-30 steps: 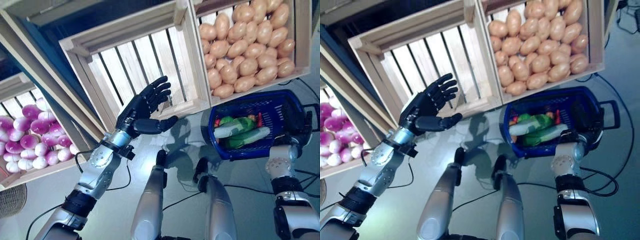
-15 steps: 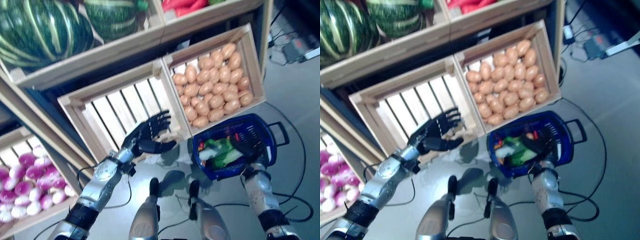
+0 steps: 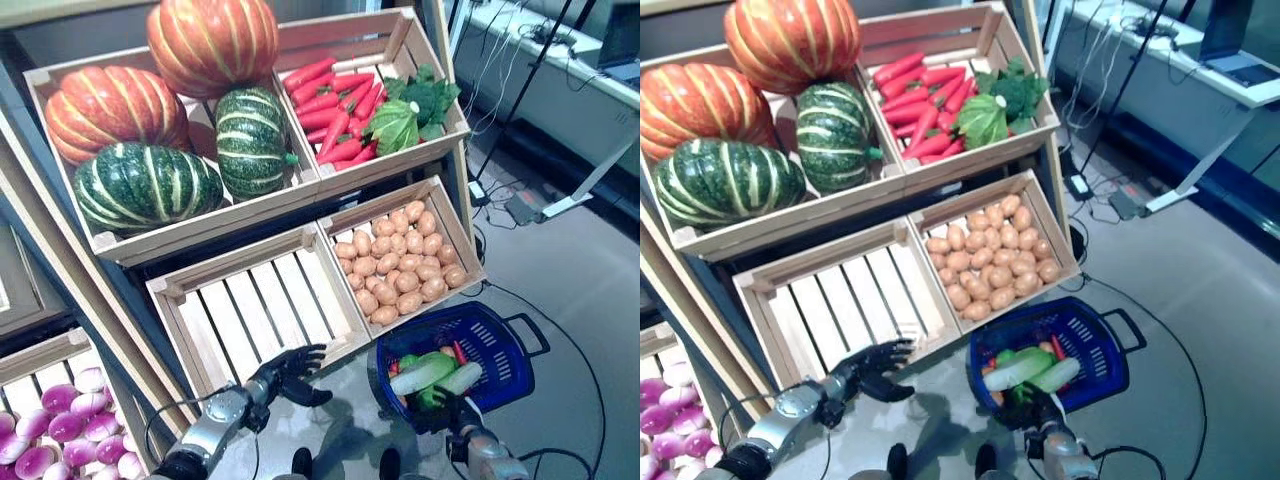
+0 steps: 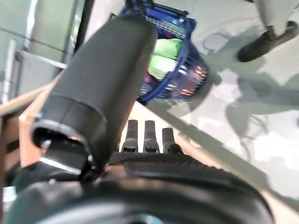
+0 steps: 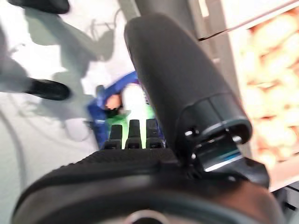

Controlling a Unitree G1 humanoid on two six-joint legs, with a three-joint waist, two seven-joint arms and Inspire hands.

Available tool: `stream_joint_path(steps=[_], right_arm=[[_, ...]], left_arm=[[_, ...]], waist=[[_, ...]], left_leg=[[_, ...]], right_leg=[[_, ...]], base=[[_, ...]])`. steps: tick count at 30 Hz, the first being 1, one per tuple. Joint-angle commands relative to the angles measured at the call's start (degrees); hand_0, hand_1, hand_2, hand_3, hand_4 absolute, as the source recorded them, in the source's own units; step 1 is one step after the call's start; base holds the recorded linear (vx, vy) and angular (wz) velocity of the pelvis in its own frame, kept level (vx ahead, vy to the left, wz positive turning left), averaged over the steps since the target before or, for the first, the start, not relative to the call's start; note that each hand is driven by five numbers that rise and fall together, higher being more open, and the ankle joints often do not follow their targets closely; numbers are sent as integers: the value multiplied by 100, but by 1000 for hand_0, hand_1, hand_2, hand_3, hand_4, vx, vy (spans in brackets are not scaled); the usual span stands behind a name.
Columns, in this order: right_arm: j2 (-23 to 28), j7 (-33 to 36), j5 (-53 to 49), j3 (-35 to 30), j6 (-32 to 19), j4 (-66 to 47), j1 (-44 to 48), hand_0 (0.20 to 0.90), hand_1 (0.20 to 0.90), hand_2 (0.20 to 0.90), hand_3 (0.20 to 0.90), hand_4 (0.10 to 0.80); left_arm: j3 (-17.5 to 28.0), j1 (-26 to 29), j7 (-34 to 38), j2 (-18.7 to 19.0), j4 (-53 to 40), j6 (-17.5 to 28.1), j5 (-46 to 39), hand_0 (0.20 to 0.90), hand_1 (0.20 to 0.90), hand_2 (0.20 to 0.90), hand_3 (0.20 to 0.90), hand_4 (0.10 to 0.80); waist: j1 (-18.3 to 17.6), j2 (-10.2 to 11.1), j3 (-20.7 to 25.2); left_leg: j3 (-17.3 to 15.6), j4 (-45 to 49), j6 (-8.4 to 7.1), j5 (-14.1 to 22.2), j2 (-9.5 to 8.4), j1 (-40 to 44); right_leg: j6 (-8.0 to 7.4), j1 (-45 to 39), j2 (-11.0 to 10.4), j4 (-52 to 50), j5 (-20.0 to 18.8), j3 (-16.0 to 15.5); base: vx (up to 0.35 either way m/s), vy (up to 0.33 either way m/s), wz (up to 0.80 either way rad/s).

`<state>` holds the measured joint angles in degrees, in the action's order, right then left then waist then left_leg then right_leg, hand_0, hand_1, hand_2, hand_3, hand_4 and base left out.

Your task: Put vegetables into the basket

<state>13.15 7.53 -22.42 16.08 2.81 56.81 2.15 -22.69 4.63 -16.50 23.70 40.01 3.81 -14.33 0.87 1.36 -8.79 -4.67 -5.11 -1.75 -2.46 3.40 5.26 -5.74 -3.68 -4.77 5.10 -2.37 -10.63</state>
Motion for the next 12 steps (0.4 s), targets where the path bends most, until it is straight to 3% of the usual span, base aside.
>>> stream_joint_path(steps=[1,12], right_arm=[[127,145,44,-160,-7,291,49,900,900,900,900,800],[16,235,94,-132,-159,280,171,900,900,900,900,800]], left_arm=[[216,303,163,-330,473,2,-13,900,900,900,900,800],[496,161,307,-660,1679,-382,177,900,900,900,900,800]], waist=[[-70,-76,120],[-78,-112,314]], left_leg=[[-13,11,-139,66,-24,-160],[14,11,-97,184,-76,-26]], right_leg=[[-44,-138,-89,-226,20,-129],[-67,-286,-110,-84,-3,-101]], base=[[41,25,-13],[32,20,-4]])
